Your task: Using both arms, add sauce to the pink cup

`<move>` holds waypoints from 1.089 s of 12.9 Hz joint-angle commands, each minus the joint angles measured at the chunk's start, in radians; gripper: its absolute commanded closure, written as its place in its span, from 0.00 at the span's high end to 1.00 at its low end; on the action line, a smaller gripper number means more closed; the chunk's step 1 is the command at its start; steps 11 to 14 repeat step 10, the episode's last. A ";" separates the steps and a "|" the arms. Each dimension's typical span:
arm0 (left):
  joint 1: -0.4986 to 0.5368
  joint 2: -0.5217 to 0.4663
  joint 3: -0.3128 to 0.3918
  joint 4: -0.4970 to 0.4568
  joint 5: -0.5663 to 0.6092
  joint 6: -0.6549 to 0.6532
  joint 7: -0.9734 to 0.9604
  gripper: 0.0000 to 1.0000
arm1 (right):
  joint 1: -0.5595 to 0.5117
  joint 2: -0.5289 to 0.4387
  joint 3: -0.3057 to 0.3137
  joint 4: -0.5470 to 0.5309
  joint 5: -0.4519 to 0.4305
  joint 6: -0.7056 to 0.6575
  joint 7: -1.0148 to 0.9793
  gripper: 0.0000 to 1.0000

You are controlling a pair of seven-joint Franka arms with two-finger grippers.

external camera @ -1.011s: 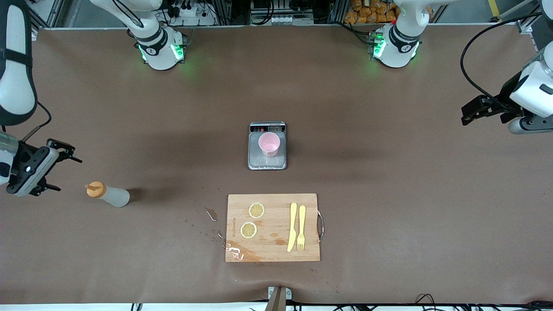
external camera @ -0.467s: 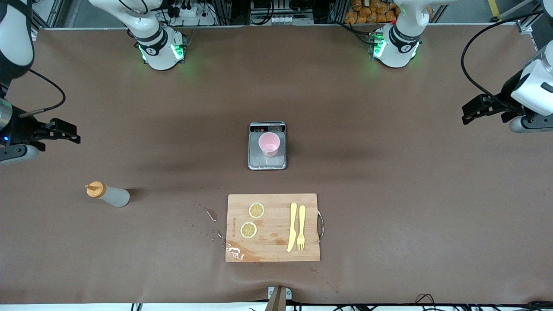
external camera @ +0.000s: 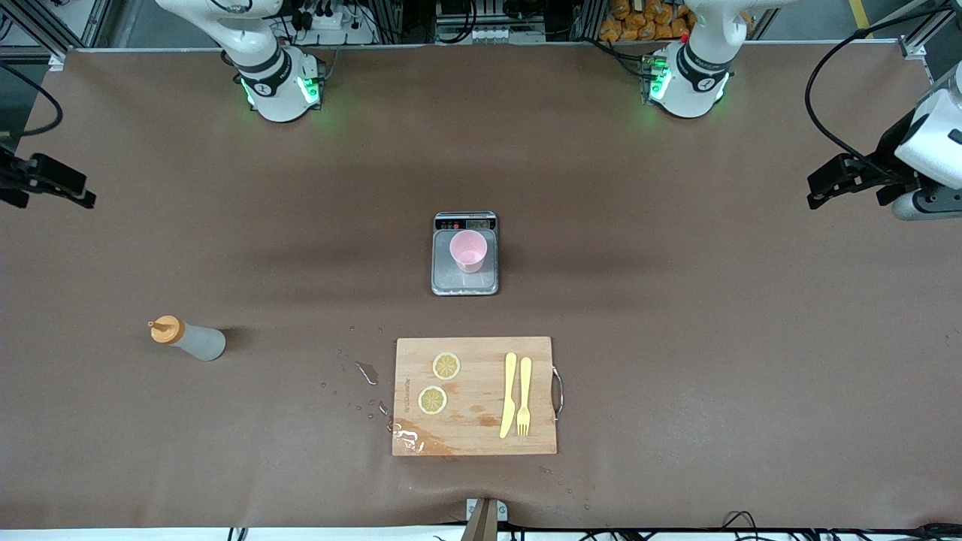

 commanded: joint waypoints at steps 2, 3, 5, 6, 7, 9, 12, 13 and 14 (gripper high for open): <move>0.009 -0.016 0.002 0.025 -0.018 -0.016 0.000 1.00 | -0.073 0.002 0.046 0.003 -0.005 0.001 0.028 1.00; 0.009 -0.018 0.002 0.037 -0.019 -0.020 0.000 1.00 | -0.081 0.004 0.048 0.013 -0.001 0.002 0.026 1.00; 0.009 -0.013 0.005 0.056 -0.023 -0.037 0.000 1.00 | -0.069 -0.001 0.042 0.033 -0.004 -0.002 0.008 1.00; 0.009 -0.012 0.007 0.057 -0.023 -0.037 0.000 1.00 | -0.067 -0.002 0.045 0.033 -0.017 -0.005 0.008 1.00; 0.010 -0.010 0.007 0.057 -0.023 -0.037 0.000 1.00 | -0.067 -0.001 0.045 0.033 -0.017 -0.005 0.008 1.00; 0.010 -0.007 0.007 0.057 -0.024 -0.057 0.002 1.00 | -0.064 -0.002 0.045 0.033 -0.017 -0.012 0.008 1.00; 0.009 -0.006 0.007 0.057 -0.024 -0.057 0.002 1.00 | -0.064 -0.002 0.046 0.033 -0.017 -0.015 0.008 1.00; 0.009 -0.006 0.007 0.057 -0.024 -0.057 0.002 1.00 | -0.064 -0.002 0.046 0.033 -0.017 -0.015 0.008 1.00; 0.009 -0.006 0.007 0.057 -0.024 -0.057 0.002 1.00 | -0.064 -0.002 0.046 0.033 -0.017 -0.015 0.008 1.00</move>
